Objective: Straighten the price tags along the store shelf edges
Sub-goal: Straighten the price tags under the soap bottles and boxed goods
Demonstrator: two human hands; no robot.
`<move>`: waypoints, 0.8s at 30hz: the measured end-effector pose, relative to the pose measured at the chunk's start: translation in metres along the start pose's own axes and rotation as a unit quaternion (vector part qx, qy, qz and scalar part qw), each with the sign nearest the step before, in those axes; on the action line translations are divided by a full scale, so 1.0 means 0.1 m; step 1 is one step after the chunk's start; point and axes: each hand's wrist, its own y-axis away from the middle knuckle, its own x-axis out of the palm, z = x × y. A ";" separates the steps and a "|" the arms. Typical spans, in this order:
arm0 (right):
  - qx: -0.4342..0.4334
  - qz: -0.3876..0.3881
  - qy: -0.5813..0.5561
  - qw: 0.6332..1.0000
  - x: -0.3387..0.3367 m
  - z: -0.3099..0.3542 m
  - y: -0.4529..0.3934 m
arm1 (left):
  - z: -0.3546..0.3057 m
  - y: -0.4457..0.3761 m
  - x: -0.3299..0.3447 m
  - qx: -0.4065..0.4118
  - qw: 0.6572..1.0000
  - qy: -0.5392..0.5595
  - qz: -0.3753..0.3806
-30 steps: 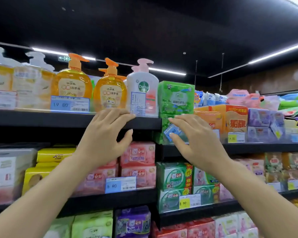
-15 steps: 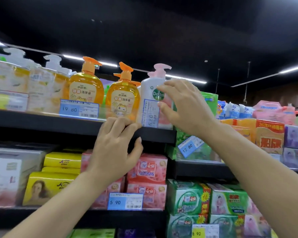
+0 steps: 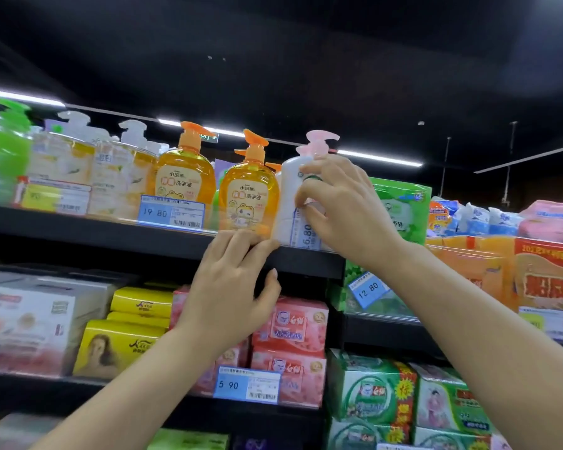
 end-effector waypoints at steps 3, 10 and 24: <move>0.029 -0.037 -0.007 0.999 -0.12 -0.02 0.01 | 0.00 -0.02 -0.04 -0.003 1.000 0.006 0.006; 0.162 -0.053 -0.170 0.971 -0.32 -0.13 0.26 | 0.06 -0.17 -0.12 -0.004 0.999 -0.022 0.046; 0.195 -0.091 -0.214 0.953 -0.36 -0.19 0.57 | 0.03 -0.37 -0.04 -0.010 0.996 -0.063 0.068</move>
